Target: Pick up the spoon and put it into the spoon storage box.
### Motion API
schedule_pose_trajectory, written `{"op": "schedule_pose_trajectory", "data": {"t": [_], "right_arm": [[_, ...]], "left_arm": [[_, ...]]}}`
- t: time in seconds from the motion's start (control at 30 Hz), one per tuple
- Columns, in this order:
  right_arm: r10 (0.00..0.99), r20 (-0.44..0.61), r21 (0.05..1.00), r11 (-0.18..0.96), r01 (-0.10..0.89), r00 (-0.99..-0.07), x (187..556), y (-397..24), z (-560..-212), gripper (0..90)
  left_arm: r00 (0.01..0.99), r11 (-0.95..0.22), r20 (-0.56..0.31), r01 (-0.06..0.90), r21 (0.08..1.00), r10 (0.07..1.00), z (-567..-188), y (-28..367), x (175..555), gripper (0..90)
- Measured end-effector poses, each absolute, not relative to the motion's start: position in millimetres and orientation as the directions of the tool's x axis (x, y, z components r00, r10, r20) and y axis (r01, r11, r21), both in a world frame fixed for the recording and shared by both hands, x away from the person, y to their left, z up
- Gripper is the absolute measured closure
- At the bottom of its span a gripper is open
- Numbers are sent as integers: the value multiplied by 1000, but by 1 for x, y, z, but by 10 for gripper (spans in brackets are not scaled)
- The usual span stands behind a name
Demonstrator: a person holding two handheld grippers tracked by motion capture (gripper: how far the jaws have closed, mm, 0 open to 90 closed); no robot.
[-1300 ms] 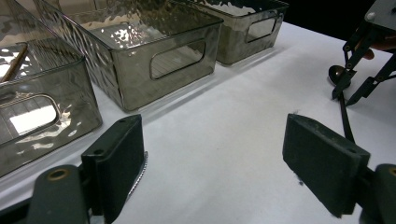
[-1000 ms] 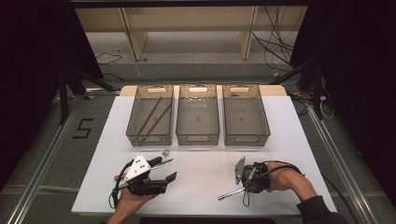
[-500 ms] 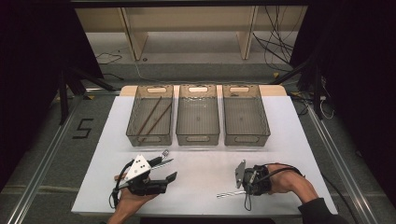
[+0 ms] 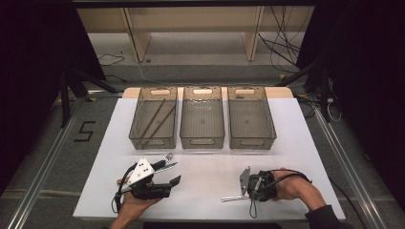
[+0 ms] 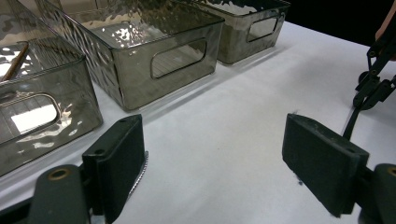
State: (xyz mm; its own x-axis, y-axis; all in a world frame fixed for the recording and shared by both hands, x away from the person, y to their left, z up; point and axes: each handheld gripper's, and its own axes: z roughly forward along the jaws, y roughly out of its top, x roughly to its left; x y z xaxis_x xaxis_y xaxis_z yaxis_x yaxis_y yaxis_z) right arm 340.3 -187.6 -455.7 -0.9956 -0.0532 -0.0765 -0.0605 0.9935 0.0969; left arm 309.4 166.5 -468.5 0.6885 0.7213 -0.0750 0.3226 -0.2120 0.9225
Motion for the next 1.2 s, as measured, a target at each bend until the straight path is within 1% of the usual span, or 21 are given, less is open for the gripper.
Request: {"op": "schedule_pose_trajectory", "data": {"t": [0.17,0.2,0.6,0.73,0.83,0.97,1.03,1.1,1.2], "right_arm": [[-32,-75,106,994,-40,-997,338,-187,-454,866],[-43,-81,112,992,-52,-996,339,-187,-453,871],[-20,-47,137,990,-26,-999,335,-188,-448,900],[-23,-68,143,989,-33,-997,335,-186,-444,900],[-12,-92,182,983,-28,-996,338,-185,-437,900],[38,-133,242,970,4,-990,346,-183,-422,900],[89,-150,283,958,44,-985,352,-182,-416,900],[138,-156,324,943,81,-978,358,-181,-411,900],[209,-138,382,913,142,-968,368,-180,-404,900]], "left_arm": [[688,-210,-76,322,923,722,-468,166,309,207],[688,-209,-76,322,923,722,-468,166,309,207],[686,-205,-78,322,924,724,-468,166,309,207],[685,-205,-77,321,925,725,-468,167,309,207],[686,-205,-77,320,925,724,-468,167,310,207],[684,-204,-74,317,926,725,-468,168,309,207],[683,-202,-75,317,927,727,-468,168,309,207],[682,-201,-76,317,927,727,-468,168,310,207],[682,-201,-76,317,927,727,-468,169,310,207]]}}
